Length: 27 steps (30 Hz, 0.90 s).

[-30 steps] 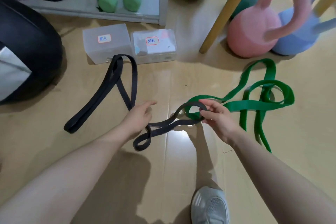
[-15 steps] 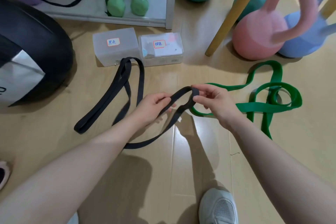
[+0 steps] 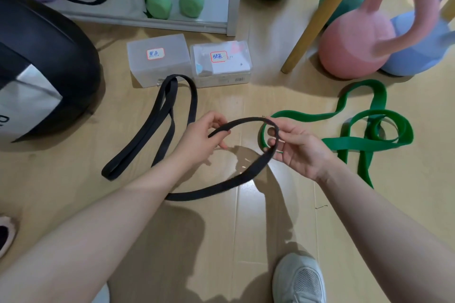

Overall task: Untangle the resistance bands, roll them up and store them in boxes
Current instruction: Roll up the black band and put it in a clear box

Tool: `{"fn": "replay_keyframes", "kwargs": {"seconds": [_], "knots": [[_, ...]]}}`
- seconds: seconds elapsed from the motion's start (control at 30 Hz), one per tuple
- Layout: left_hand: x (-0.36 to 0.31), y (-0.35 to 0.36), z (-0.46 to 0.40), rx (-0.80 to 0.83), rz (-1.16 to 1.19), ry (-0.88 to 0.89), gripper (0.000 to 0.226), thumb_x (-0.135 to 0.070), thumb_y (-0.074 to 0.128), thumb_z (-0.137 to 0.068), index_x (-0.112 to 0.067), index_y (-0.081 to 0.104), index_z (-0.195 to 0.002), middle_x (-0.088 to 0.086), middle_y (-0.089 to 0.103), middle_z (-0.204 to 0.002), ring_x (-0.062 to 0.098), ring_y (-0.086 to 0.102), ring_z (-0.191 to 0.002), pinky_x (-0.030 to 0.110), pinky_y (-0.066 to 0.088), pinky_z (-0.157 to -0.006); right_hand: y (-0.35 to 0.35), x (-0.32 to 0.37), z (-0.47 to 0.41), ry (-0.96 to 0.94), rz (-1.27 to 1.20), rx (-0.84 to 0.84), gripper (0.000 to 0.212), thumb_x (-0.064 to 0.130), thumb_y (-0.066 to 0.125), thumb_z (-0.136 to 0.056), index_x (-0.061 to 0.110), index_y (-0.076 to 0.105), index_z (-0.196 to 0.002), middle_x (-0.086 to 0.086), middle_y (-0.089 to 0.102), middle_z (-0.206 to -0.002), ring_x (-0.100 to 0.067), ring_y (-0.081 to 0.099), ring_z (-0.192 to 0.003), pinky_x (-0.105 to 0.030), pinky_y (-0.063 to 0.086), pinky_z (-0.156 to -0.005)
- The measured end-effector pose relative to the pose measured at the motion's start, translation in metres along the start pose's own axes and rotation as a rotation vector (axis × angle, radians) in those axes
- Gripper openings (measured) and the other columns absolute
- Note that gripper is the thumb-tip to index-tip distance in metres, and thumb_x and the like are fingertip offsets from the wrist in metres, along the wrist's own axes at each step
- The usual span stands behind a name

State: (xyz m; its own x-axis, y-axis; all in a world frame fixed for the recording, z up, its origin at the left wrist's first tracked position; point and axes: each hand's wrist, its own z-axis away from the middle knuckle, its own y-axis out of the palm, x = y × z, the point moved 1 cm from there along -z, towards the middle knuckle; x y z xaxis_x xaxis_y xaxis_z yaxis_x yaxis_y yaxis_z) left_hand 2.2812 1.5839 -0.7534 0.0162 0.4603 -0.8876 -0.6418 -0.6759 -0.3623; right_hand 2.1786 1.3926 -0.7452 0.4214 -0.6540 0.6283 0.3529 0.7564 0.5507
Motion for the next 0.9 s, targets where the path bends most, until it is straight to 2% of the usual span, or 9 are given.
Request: {"fn": "replay_keyframes", "kwargs": {"seconds": [0.1,0.17,0.27,0.33,0.43,0.53,0.7,0.83,0.9], "knots": [[0.009,-0.002,0.0,-0.173,-0.352,0.02,0.021,-0.014,0.055,-0.09,-0.017,0.049,-0.11,0.0,0.053,-0.119,0.011,0.053,-0.106,0.019,0.042,-0.089,0.004,-0.008,-0.002,0.046,0.037,-0.085,0.03,-0.001,0.042,-0.091,0.006,0.058,-0.115,-0.003,0.056,-0.076,-0.013,0.056,-0.067,-0.033,0.058,-0.071],[0.009,0.001,0.005,-0.284,-0.412,0.127,0.02,-0.017,0.053,-0.091,-0.014,0.051,-0.111,-0.001,0.048,-0.117,0.011,0.047,-0.109,0.023,0.039,-0.093,0.009,-0.009,-0.004,0.042,0.02,-0.183,0.024,0.002,0.044,-0.093,0.008,0.06,-0.108,-0.001,0.061,-0.072,-0.014,0.058,-0.07,-0.031,0.058,-0.063],[0.01,0.017,0.015,0.054,-0.263,0.107,0.019,-0.024,0.045,-0.095,-0.019,0.056,-0.11,-0.012,0.053,-0.102,0.0,0.052,-0.092,0.02,0.044,-0.085,0.015,-0.008,-0.007,0.026,-0.059,-0.278,0.02,0.002,0.046,-0.093,0.009,0.06,-0.104,-0.002,0.063,-0.074,-0.015,0.06,-0.071,-0.029,0.056,-0.057],[0.012,0.027,0.023,0.236,-0.067,-0.018,0.023,-0.027,0.044,-0.096,-0.023,0.055,-0.116,-0.01,0.059,-0.108,-0.002,0.055,-0.098,0.019,0.044,-0.087,0.018,-0.008,-0.008,0.012,-0.112,-0.278,0.022,0.001,0.046,-0.093,0.007,0.058,-0.109,-0.003,0.063,-0.078,-0.015,0.06,-0.074,-0.029,0.056,-0.057],[0.017,0.033,0.028,0.246,0.092,-0.107,0.026,-0.024,0.049,-0.094,-0.026,0.052,-0.12,-0.003,0.061,-0.115,0.002,0.058,-0.102,0.019,0.046,-0.088,0.02,-0.009,-0.009,-0.016,-0.184,-0.216,0.024,0.001,0.042,-0.094,0.009,0.059,-0.108,-0.002,0.06,-0.075,-0.014,0.059,-0.072,-0.033,0.058,-0.063],[0.013,0.03,0.028,0.239,0.213,-0.174,0.026,-0.019,0.053,-0.092,-0.026,0.054,-0.117,-0.002,0.066,-0.102,0.0,0.062,-0.084,0.017,0.049,-0.077,0.02,-0.01,-0.01,-0.044,-0.277,-0.164,0.027,-0.001,0.038,-0.093,0.009,0.058,-0.107,-0.003,0.058,-0.074,-0.016,0.058,-0.07,-0.037,0.058,-0.073],[0.007,0.009,0.019,0.222,0.384,-0.281,0.021,-0.007,0.059,-0.087,-0.019,0.063,-0.103,0.001,0.063,-0.096,0.01,0.063,-0.087,0.019,0.055,-0.072,0.005,-0.013,-0.009,-0.057,-0.426,-0.244,0.044,-0.007,0.037,-0.076,0.008,0.053,-0.113,-0.007,0.056,-0.073,-0.018,0.055,-0.065,-0.039,0.056,-0.077],[-0.004,-0.003,0.013,0.049,0.253,-0.22,0.022,-0.01,0.066,-0.082,-0.025,0.06,-0.097,0.0,0.065,-0.098,0.01,0.064,-0.089,0.018,0.052,-0.072,0.002,-0.03,-0.014,0.234,0.291,-0.577,0.036,-0.009,0.035,-0.088,0.003,0.048,-0.12,-0.014,0.061,-0.104,-0.021,0.057,-0.08,-0.033,0.049,-0.077],[-0.012,-0.008,0.01,-0.041,0.146,-0.149,0.023,-0.013,0.067,-0.081,-0.023,0.058,-0.1,-0.003,0.063,-0.094,0.007,0.062,-0.085,0.014,0.048,-0.065,0.011,-0.025,-0.019,0.033,0.665,-0.722,0.037,-0.006,0.039,-0.089,0.009,0.05,-0.121,-0.005,0.055,-0.112,-0.017,0.057,-0.09,-0.024,0.044,-0.075]]}}
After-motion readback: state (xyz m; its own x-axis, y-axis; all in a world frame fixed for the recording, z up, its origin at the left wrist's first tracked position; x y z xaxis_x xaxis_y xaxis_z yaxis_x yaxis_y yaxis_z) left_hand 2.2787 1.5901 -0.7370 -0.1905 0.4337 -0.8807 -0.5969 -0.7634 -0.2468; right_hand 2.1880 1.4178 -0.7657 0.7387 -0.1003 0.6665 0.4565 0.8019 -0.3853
